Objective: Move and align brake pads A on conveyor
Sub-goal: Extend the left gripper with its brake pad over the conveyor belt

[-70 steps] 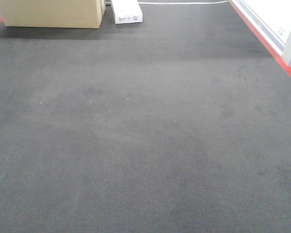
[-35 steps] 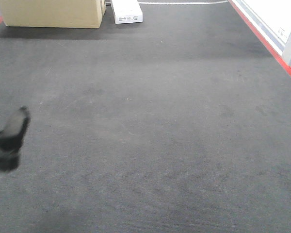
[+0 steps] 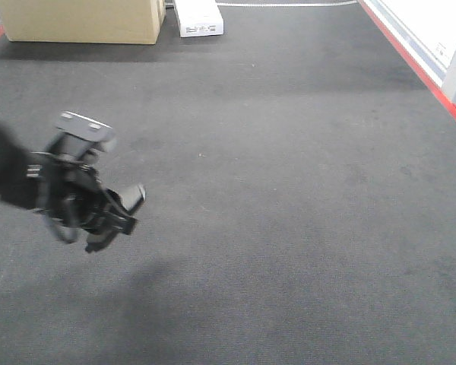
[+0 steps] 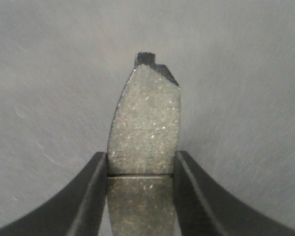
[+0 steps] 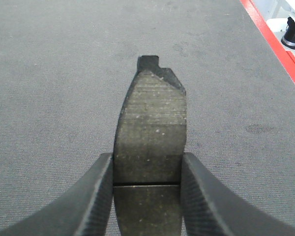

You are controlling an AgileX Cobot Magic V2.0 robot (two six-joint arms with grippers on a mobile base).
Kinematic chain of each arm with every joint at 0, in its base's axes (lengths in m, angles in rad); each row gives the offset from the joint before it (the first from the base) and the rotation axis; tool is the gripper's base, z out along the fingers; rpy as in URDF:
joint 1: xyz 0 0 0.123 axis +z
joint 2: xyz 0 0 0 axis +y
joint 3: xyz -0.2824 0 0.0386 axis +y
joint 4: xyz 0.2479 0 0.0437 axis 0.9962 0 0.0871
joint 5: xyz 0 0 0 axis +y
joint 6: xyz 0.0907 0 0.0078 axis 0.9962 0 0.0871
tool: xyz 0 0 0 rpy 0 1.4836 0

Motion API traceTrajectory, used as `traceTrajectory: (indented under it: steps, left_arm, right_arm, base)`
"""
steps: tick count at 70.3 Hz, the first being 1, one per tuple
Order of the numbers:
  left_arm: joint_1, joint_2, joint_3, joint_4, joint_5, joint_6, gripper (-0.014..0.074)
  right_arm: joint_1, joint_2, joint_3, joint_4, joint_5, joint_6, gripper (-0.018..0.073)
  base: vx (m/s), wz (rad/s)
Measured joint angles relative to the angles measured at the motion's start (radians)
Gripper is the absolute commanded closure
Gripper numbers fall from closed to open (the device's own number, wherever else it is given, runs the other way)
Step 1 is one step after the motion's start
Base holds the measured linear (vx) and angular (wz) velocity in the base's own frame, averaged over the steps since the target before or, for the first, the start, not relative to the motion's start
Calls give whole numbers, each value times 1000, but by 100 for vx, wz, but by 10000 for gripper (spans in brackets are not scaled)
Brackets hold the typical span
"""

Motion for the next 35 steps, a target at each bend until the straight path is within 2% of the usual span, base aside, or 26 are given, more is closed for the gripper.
traceTrajectory:
  steps: [2,8,13,17,28,35]
  left_arm:
    - [-9,28,-25,55,34,-63,407]
    - [-18,106,-94,152,97,-256,404]
    - [-18,160,-138,198,127,-388,400]
    - [-18,195,-161,215,129,-462,395]
    - [-18,262,-175,224,98,-577,388]
    - [-18,296,-176,221,91,-618,374]
  right_arm:
    - [0,0,0,0,0,0,563]
    - [0,0,0,0,0,0,563]
    - [0,0,0,0,0,0,563]
    - [0,0,0,0,0,0,563]
    - [0,0,0,0,0,0,563]
    - [0,0,0,0,0,0,563]
  base:
    - [0,0]
    - [0,0]
    - [0,0]
    - [0,0]
    - [0,0]
    - [0,0]
